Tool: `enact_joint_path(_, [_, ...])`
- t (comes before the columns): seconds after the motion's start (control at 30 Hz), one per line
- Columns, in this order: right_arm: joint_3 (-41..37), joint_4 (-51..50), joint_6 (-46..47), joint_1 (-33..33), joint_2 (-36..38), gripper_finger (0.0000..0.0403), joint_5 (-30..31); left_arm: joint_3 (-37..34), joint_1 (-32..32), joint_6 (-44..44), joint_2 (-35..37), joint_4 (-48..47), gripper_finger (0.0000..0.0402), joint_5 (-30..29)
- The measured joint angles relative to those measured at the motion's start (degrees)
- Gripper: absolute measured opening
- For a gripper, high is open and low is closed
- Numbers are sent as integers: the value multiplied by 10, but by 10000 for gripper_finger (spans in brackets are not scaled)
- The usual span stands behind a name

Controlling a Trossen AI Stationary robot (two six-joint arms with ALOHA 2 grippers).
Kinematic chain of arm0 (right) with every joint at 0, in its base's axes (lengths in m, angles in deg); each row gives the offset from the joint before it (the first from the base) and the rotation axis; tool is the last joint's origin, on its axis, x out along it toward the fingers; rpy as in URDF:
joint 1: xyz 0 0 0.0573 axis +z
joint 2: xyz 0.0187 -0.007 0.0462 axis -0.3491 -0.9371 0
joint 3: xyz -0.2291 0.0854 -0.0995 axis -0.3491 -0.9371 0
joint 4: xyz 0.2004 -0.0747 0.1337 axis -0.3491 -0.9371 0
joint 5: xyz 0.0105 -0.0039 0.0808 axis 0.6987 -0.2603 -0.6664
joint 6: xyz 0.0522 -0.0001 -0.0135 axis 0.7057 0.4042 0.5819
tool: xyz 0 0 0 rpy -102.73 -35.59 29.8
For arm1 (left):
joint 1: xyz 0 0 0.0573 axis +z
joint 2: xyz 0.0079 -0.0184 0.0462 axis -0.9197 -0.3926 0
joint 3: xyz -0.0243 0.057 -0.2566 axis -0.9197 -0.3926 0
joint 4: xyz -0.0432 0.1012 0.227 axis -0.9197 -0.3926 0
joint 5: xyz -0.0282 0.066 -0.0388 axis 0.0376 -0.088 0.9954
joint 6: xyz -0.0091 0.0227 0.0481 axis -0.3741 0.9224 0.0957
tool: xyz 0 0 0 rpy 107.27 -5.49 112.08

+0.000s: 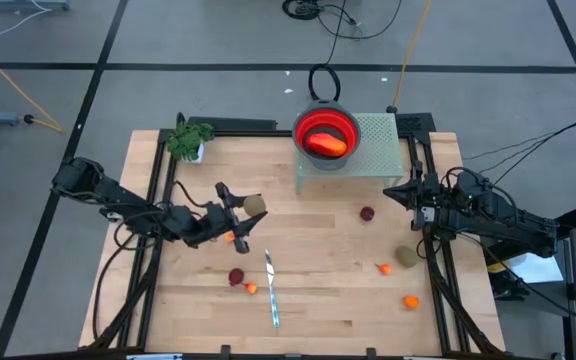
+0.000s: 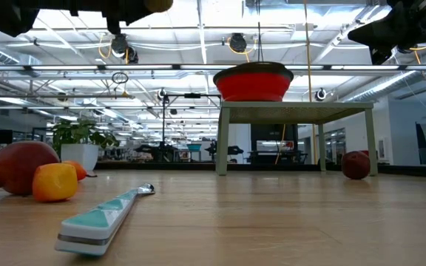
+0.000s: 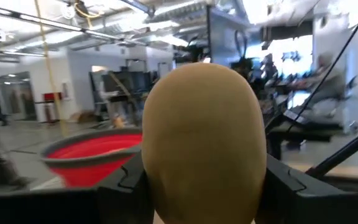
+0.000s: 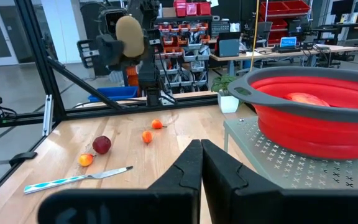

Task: Pick & Place Fruit
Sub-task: Put the kiwi into the red strainer bowl on the shelf

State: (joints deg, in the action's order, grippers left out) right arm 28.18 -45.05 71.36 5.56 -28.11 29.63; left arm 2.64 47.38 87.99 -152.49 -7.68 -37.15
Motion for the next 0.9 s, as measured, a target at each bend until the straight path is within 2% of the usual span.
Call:
enact_joint_path(0.17, [0, 0, 0, 0, 0, 0, 0, 0, 0, 2, 0, -28, 192, -53])
enact_joint_path(0.33, [0, 0, 0, 0, 0, 0, 0, 0, 0, -4, 0, -47, 208, -60])
enact_joint_path(0.6, [0, 0, 0, 0, 0, 0, 0, 0, 0, -30, 0, -47, 179, -59])
enact_joint_path(0.8, [0, 0, 2, 0, 0, 0, 0, 0, 0, -121, 0, -54, 203, -59])
enact_joint_path(0.9, [0, 0, 2, 0, 0, 0, 0, 3, 0, -156, 0, -100, 199, -67])
